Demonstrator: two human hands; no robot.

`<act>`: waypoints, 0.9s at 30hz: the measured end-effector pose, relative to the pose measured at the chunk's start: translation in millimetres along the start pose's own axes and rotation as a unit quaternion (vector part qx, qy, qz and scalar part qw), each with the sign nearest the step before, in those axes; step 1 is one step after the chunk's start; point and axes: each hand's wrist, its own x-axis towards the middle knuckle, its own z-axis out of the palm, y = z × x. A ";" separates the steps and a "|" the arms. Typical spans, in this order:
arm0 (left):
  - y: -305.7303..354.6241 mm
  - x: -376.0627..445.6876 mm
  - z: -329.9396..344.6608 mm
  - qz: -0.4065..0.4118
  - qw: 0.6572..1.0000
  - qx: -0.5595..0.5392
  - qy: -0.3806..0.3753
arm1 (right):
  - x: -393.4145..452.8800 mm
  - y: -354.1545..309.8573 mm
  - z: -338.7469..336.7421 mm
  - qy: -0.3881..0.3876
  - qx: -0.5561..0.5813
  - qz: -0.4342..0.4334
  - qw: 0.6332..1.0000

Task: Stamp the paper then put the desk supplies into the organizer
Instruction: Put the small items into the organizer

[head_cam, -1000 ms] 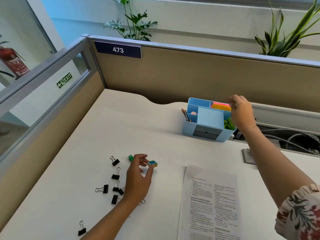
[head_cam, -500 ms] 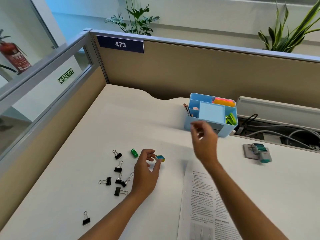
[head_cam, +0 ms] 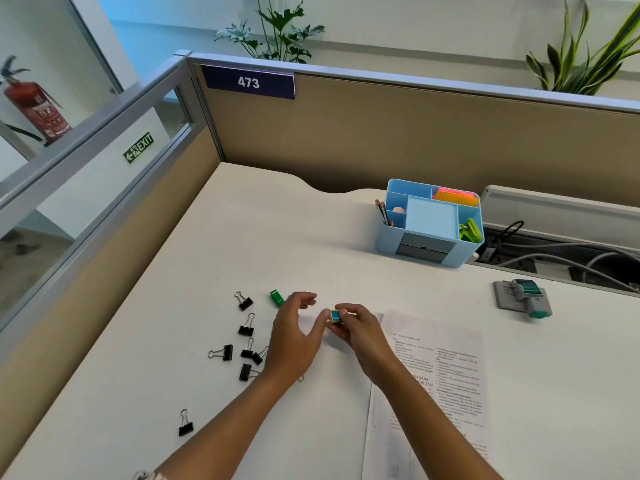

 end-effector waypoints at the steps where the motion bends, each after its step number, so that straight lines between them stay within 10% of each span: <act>1: -4.2 4.5 -3.6 0.003 1.000 0.027 0.006 | -0.1 -0.1 -0.9 0.008 0.003 0.005 1.000; 13: -46.3 43.5 -35.0 -0.009 0.950 0.313 -0.010 | 1.4 5.1 -6.7 0.031 0.077 0.030 0.996; 27: -1.5 5.0 12.9 0.115 0.973 0.156 -0.128 | -3.4 -3.2 -6.2 0.022 0.198 0.091 0.976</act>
